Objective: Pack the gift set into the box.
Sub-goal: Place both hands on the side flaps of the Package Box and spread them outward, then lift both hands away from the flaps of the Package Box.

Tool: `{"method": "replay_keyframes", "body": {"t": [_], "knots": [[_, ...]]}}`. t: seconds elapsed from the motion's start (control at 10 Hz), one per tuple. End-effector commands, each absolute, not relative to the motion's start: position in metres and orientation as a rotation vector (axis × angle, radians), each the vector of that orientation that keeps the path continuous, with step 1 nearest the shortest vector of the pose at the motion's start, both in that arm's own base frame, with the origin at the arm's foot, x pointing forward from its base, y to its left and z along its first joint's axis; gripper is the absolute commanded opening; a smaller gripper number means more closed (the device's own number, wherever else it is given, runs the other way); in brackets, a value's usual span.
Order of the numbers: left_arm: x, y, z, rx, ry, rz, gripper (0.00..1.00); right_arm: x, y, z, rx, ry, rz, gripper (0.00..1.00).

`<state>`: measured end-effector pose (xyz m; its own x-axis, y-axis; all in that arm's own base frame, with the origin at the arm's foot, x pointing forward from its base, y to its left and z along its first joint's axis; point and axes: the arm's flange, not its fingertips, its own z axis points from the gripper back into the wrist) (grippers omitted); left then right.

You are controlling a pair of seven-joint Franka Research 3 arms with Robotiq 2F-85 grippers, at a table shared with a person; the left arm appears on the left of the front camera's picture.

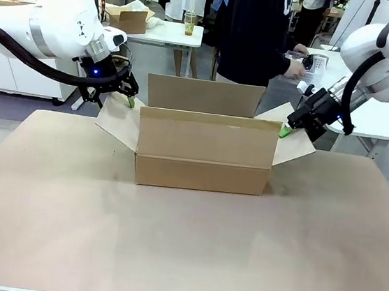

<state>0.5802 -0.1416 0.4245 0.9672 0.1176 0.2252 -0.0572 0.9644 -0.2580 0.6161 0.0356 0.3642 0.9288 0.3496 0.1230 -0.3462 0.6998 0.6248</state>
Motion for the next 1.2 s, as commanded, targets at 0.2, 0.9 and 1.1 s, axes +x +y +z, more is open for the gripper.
{"method": "replay_keyframes", "body": {"t": [0.2, 0.9, 1.1], "knots": [[0.5797, -0.142, 0.4271, -0.237, -0.236, 0.104, 1.0, 0.6154, 0.0383, 0.3725, 0.64, -0.008, 0.373, 1.0], [0.5797, -0.142, 0.4271, -0.237, -0.236, 0.104, 1.0, 0.6154, 0.0383, 0.3725, 0.64, -0.008, 0.373, 1.0], [0.5797, -0.142, 0.4271, -0.237, -0.236, 0.104, 1.0, 0.6154, 0.0383, 0.3725, 0.64, -0.008, 0.373, 1.0]]}}
